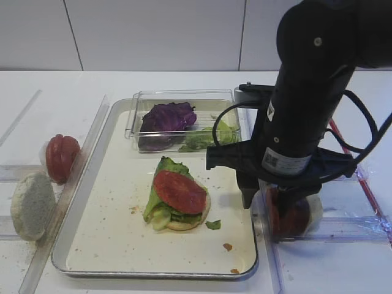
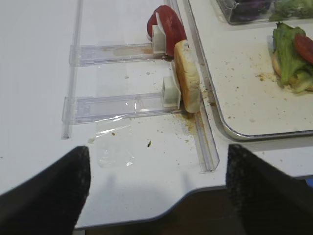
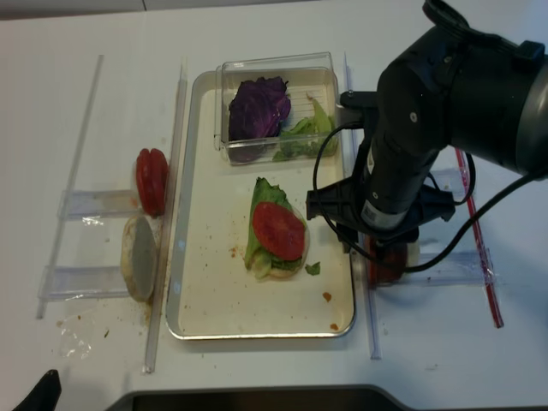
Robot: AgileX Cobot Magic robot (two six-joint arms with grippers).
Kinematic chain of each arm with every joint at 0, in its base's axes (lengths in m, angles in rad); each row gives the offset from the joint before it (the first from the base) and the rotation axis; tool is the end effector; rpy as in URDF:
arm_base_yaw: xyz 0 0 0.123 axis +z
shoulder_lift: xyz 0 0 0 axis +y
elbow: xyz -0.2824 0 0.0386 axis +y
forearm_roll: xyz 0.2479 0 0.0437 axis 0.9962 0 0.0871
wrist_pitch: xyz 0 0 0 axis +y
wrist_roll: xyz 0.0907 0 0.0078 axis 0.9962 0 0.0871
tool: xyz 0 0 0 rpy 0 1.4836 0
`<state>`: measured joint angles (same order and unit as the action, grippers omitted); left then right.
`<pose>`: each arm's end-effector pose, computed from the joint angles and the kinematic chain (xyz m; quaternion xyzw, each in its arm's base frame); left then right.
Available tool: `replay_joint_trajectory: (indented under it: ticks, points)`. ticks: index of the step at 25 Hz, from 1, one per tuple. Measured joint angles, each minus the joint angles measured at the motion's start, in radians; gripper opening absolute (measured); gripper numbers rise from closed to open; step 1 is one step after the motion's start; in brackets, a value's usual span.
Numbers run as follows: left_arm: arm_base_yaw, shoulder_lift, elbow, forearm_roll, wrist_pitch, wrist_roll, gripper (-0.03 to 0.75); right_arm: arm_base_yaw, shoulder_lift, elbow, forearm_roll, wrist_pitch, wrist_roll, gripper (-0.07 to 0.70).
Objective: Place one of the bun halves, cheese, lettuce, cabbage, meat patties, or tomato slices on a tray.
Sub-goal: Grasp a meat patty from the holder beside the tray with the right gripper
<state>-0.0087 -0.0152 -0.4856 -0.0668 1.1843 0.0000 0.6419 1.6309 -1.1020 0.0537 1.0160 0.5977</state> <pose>-0.0114 -0.0055 0.2636 0.0072 0.8831 -0.0353 0.4678 0.2392 0.1840 0.2248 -0.0092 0.9981 0.0520 0.0323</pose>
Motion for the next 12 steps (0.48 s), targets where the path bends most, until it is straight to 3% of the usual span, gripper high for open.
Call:
replay_joint_trajectory:
  ticks: [7,12]
  points:
    - [0.000,0.000,0.000,0.000,0.000,0.000,0.537,0.000,0.022,-0.001,0.000,0.000,0.000,0.401]
    - [0.000,0.000,0.000,0.000,0.000,0.000,0.537,0.002,0.024,-0.001,-0.007,0.002,0.000,0.349]
